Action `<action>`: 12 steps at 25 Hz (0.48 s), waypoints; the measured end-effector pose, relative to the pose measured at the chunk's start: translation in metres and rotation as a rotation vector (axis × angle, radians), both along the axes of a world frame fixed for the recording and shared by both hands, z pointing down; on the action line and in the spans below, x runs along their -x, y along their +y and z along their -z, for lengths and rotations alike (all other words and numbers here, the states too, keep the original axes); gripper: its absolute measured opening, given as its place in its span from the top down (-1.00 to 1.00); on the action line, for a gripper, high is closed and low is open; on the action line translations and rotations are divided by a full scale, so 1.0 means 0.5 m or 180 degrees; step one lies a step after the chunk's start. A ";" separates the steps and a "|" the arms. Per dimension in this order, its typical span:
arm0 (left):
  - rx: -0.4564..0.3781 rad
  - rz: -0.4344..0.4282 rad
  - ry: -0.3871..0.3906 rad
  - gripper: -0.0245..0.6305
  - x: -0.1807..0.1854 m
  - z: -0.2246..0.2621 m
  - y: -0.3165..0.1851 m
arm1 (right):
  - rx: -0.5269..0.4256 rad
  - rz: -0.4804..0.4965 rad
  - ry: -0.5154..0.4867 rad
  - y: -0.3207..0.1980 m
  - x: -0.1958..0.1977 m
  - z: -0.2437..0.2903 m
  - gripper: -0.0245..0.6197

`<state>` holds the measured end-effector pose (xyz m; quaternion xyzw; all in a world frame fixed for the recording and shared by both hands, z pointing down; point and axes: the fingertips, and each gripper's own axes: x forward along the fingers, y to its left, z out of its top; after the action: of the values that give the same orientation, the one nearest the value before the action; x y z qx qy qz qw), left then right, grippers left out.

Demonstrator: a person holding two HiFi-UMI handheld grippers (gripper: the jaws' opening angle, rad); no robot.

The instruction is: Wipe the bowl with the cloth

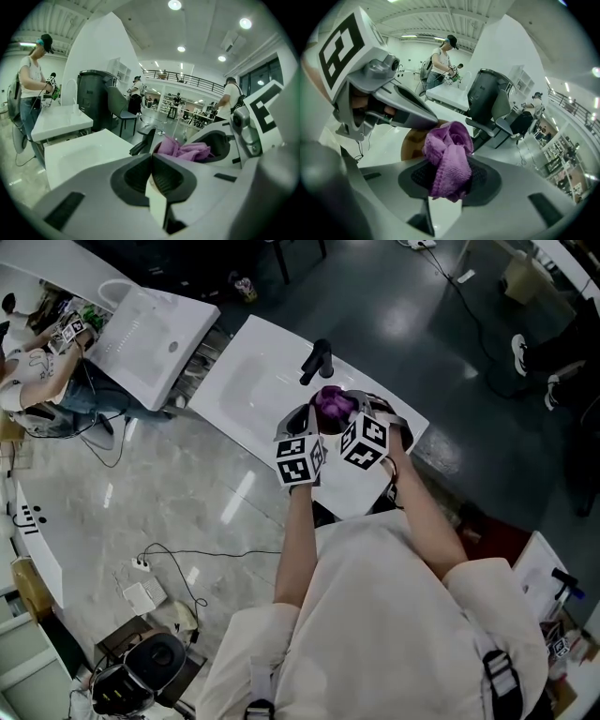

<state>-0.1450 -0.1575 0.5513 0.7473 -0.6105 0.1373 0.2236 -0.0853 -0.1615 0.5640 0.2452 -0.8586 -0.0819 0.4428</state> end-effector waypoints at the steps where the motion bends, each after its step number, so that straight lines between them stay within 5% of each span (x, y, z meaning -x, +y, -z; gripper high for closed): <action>1: -0.0012 0.0001 -0.0019 0.88 0.002 0.002 -0.001 | 0.0011 0.0022 0.0027 0.006 0.001 -0.002 0.53; 12: -0.0071 0.0042 0.0025 0.88 0.017 0.018 0.000 | 0.0062 0.0368 0.0031 0.079 0.072 -0.008 0.55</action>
<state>-0.1533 -0.1575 0.5425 0.7462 -0.6161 0.1261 0.2185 -0.1212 -0.1220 0.5679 0.1904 -0.8699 -0.1002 0.4439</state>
